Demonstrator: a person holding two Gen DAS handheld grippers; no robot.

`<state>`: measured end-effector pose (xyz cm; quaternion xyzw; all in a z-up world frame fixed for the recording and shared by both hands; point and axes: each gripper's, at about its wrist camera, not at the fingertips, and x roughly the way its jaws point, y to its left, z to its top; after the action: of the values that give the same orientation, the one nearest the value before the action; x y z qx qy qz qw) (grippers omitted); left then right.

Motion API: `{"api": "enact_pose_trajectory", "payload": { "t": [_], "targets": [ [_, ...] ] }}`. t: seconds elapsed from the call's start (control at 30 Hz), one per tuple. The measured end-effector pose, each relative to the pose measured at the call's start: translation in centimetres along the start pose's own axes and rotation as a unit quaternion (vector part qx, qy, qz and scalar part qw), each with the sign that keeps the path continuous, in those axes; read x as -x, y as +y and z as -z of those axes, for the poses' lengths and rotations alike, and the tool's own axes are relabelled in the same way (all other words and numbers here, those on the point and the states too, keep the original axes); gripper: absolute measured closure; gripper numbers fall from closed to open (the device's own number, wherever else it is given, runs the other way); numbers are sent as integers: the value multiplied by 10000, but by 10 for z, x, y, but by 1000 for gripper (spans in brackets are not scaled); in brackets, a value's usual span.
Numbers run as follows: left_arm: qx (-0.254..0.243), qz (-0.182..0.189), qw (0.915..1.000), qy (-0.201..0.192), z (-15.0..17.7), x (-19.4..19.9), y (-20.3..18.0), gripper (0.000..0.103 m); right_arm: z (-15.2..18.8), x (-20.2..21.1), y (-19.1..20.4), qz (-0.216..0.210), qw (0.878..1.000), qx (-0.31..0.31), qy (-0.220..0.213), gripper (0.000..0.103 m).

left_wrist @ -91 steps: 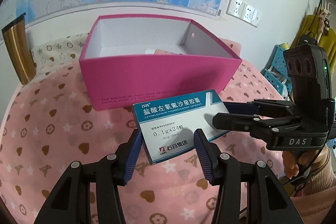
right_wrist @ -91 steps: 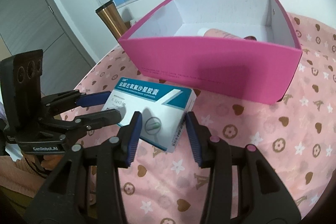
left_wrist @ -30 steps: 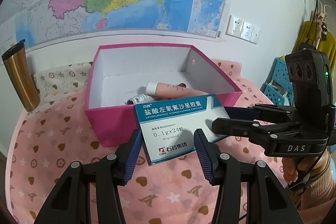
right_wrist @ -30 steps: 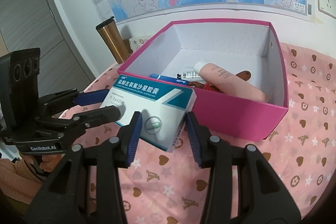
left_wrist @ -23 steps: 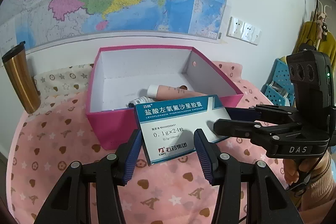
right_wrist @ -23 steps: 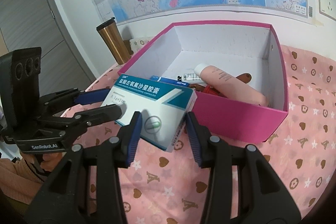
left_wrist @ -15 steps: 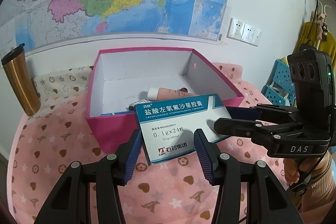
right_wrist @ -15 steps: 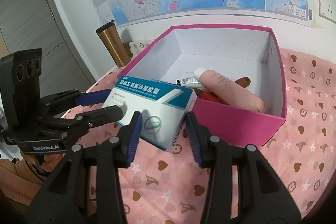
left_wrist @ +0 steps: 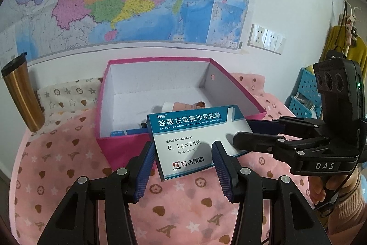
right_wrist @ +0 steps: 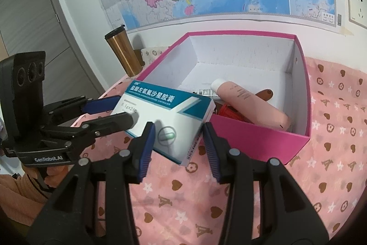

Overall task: Organize rigid objects
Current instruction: 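Lift the medicine box and carry it over the magenta box, then lower the medicine box into the magenta box with the right gripper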

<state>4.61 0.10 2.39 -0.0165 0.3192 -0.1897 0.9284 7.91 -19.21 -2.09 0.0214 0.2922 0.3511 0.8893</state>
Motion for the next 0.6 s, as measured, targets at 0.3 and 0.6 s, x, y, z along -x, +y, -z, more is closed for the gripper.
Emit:
{"api": "enact_pose_trajectory", "payload": {
  "t": [0.3,0.6],
  "targets": [
    [18,-34,10000,-59,-5,1,3,52,-11,2,3,4,9999,93,-83,57],
    [31,-82,9999,-91,-11,-1,7,52,-18,-1,2,-37,9999,95,-129,57]
  ]
}}
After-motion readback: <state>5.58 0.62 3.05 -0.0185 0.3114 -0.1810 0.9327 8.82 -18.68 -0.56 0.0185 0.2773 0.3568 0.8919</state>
